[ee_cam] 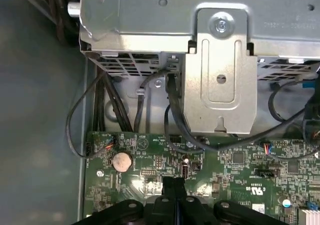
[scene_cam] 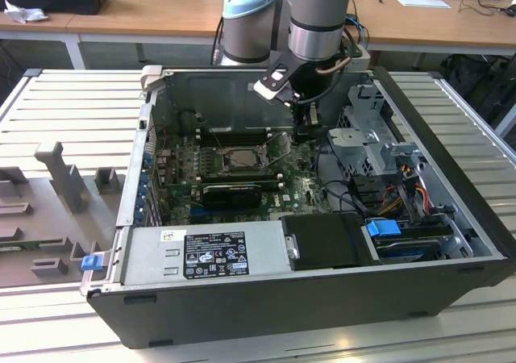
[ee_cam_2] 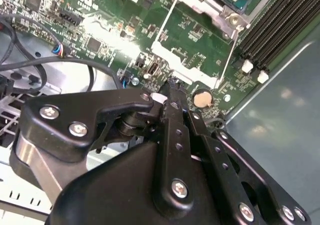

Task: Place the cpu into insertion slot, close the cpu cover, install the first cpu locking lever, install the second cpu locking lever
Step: 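Close the cpu cover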

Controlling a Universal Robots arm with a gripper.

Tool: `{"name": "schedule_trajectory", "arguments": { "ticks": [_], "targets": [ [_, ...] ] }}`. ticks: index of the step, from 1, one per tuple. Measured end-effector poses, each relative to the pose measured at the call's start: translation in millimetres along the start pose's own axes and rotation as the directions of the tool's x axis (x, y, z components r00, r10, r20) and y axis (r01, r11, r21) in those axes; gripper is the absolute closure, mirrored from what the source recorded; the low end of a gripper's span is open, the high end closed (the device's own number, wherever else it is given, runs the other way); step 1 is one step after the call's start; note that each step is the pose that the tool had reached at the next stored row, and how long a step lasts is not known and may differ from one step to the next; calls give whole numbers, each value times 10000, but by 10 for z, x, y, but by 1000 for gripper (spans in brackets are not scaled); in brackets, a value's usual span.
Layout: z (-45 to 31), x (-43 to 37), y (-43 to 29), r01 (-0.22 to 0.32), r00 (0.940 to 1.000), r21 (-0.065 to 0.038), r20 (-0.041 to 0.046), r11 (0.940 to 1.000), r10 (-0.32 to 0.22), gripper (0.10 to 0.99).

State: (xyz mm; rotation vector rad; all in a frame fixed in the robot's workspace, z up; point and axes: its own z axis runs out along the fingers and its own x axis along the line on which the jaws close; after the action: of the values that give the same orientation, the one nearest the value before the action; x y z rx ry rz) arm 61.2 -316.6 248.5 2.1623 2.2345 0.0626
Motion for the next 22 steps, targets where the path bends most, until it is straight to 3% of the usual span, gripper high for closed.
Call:
{"name": "schedule_trajectory", "arguments": {
  "ticks": [2,4,11,16,22],
  "targets": [
    [0,0,0,-1,10000,201,-6,9998,1,980],
    [0,0,-7,0,10000,262,-8,9997,0,980],
    [-16,2,-50,3,10000,262,-9,9997,-3,980],
    [-32,5,-128,4,10000,262,-9,9997,-4,980],
    [-44,10,-277,6,10000,262,-9,9997,-6,980]
  ]
}}
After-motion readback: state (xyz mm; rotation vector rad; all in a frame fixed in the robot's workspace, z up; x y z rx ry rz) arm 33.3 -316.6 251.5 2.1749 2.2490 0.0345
